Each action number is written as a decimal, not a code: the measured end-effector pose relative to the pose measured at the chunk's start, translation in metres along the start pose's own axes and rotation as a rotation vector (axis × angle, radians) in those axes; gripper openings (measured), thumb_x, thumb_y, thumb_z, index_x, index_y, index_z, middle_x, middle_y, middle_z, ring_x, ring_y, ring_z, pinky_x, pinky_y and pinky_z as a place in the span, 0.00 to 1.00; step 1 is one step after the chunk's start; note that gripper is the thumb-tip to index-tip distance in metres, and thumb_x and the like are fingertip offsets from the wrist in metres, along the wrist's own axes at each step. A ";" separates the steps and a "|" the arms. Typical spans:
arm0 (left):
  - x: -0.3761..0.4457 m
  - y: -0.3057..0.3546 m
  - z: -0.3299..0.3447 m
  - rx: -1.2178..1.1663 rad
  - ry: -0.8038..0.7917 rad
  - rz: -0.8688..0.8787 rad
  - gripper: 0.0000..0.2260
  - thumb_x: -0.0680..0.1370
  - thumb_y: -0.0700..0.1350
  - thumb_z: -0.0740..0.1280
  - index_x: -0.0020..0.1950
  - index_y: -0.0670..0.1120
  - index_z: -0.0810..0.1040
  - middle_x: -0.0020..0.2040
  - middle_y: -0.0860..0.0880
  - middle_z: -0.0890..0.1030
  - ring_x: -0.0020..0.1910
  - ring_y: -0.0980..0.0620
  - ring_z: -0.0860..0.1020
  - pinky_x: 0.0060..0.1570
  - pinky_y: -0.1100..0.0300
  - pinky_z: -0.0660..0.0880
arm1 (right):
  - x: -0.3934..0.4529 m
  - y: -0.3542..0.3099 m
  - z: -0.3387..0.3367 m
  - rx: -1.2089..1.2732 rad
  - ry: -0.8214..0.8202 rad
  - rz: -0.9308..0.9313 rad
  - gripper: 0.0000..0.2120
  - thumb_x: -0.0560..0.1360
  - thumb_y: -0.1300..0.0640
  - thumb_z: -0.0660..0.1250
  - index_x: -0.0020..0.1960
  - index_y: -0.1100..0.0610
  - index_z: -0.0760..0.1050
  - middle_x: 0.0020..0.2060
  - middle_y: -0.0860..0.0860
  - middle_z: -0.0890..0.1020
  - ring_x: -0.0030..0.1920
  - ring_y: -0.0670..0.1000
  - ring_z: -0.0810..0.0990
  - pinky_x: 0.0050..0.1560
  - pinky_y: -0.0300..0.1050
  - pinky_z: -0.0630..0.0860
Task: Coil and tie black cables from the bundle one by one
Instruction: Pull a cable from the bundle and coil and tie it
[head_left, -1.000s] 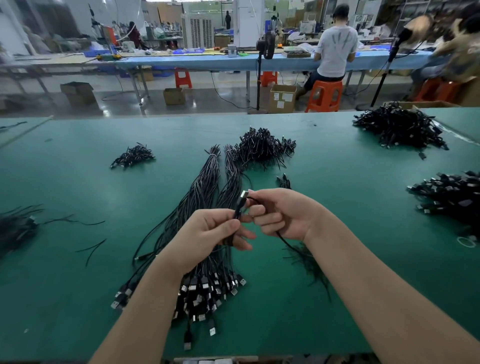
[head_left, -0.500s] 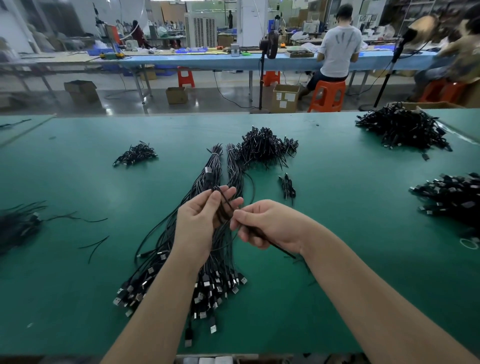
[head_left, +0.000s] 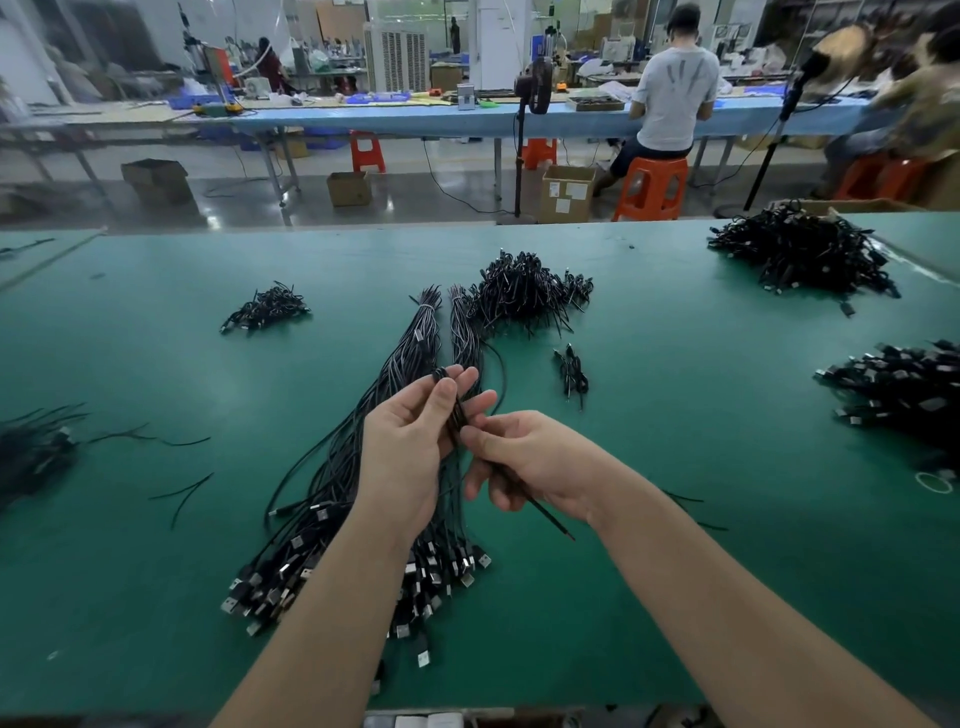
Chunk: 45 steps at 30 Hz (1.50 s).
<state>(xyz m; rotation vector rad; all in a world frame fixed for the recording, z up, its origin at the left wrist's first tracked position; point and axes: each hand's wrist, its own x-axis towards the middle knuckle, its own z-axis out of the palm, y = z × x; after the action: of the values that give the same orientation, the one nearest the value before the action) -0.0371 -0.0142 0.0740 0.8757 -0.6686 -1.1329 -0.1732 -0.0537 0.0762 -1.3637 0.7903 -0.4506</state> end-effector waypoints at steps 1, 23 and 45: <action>0.000 -0.001 -0.001 0.008 -0.007 0.000 0.09 0.82 0.38 0.63 0.59 0.37 0.79 0.56 0.44 0.85 0.51 0.45 0.85 0.43 0.59 0.82 | 0.000 0.001 0.001 0.000 0.014 0.003 0.09 0.83 0.51 0.63 0.54 0.56 0.77 0.33 0.54 0.84 0.23 0.48 0.74 0.24 0.38 0.69; 0.005 -0.011 -0.018 0.152 -0.186 -0.078 0.08 0.77 0.40 0.68 0.52 0.41 0.85 0.50 0.37 0.85 0.47 0.44 0.85 0.31 0.54 0.81 | 0.012 0.027 0.001 -0.203 0.269 -0.193 0.03 0.77 0.61 0.71 0.45 0.56 0.79 0.39 0.60 0.85 0.37 0.54 0.85 0.29 0.44 0.78; 0.003 -0.018 -0.011 0.501 -0.057 0.037 0.12 0.79 0.38 0.69 0.43 0.53 0.88 0.46 0.47 0.86 0.48 0.55 0.83 0.47 0.67 0.77 | 0.005 0.028 0.004 -0.348 0.433 -0.192 0.06 0.80 0.55 0.69 0.45 0.47 0.82 0.33 0.51 0.86 0.32 0.48 0.85 0.31 0.38 0.80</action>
<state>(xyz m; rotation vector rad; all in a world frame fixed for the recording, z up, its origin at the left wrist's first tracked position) -0.0355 -0.0175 0.0529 1.2501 -1.0369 -0.9730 -0.1713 -0.0501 0.0480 -1.7008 1.1352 -0.8049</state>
